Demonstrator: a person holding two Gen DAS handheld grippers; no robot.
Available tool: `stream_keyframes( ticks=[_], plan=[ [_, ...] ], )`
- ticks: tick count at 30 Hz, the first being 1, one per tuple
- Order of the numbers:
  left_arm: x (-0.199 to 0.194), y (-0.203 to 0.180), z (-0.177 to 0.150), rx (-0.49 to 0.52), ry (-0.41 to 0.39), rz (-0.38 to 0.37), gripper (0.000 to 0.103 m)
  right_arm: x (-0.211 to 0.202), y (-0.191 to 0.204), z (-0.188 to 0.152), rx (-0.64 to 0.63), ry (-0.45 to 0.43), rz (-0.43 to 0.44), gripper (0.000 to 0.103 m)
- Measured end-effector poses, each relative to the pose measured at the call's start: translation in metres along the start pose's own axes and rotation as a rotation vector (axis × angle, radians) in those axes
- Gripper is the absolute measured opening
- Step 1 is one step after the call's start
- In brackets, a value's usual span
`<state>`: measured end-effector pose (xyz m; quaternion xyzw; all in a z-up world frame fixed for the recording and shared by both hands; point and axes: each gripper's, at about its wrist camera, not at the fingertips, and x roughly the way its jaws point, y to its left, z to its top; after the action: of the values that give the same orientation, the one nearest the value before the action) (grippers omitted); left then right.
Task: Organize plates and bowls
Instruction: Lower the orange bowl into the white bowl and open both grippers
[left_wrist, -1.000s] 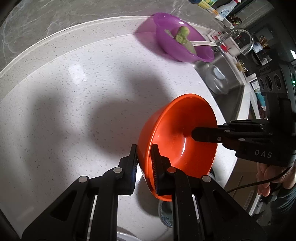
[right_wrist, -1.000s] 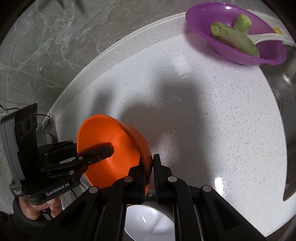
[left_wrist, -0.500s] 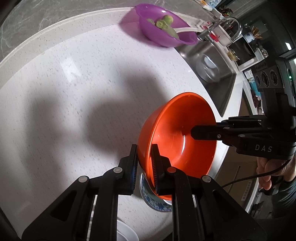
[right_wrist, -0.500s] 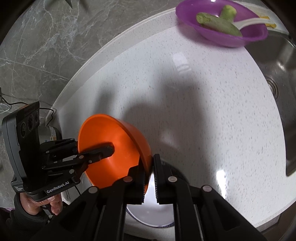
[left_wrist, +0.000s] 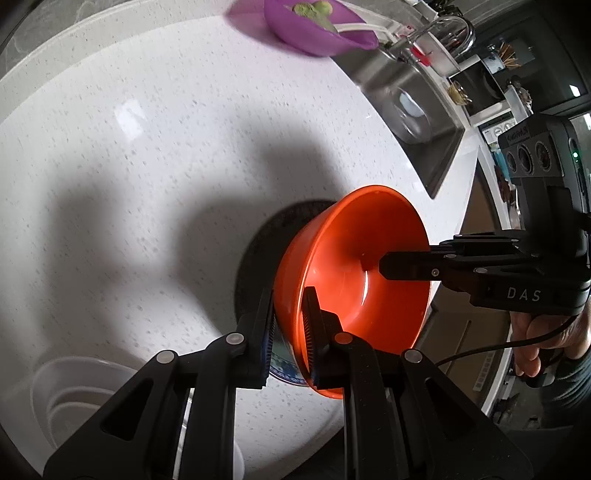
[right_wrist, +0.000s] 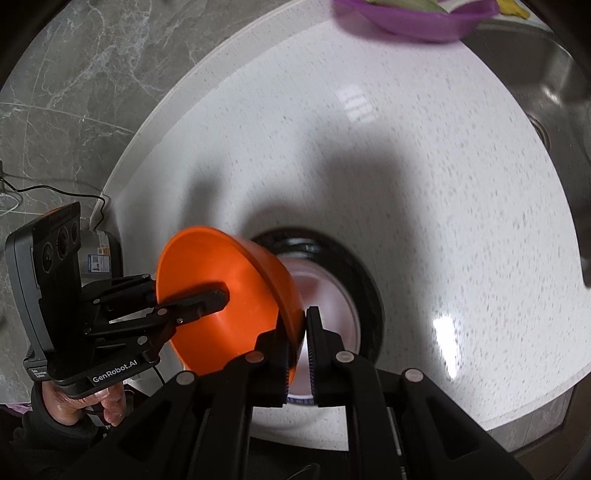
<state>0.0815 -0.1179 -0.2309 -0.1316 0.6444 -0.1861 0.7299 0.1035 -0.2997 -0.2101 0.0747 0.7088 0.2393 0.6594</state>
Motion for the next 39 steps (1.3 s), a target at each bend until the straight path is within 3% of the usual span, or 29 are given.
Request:
stream_keyframes(
  ticks=[9,22,24,29,33,36,39],
  plan=[
    [0.012,-0.018,-0.001,0.021,-0.014,0.03,0.013,0.004,-0.016,-0.016,0.033,0.009,0.0,0.009],
    [0.002,-0.014,0.002,0.045,-0.107,0.075,0.014,0.018,-0.018,-0.015,0.036,0.02,-0.052,0.009],
    [0.001,-0.009,0.0,0.031,-0.116,0.068,0.018,0.019,-0.014,-0.013,0.028,0.017,-0.076,0.009],
    [-0.003,0.003,-0.007,-0.009,-0.142,0.067,0.042,0.023,-0.005,-0.009,-0.015,0.016,-0.144,0.01],
    [-0.009,0.012,-0.013,-0.029,-0.157,0.056,0.054,0.026,0.009,-0.009,-0.061,0.011,-0.16,0.035],
    [-0.014,0.015,-0.017,-0.034,-0.166,0.054,0.054,0.03,0.025,-0.011,-0.115,0.013,-0.188,0.058],
    [-0.017,0.022,-0.019,-0.051,-0.177,0.052,0.054,0.031,0.041,-0.012,-0.165,-0.003,-0.243,0.069]
  ],
)
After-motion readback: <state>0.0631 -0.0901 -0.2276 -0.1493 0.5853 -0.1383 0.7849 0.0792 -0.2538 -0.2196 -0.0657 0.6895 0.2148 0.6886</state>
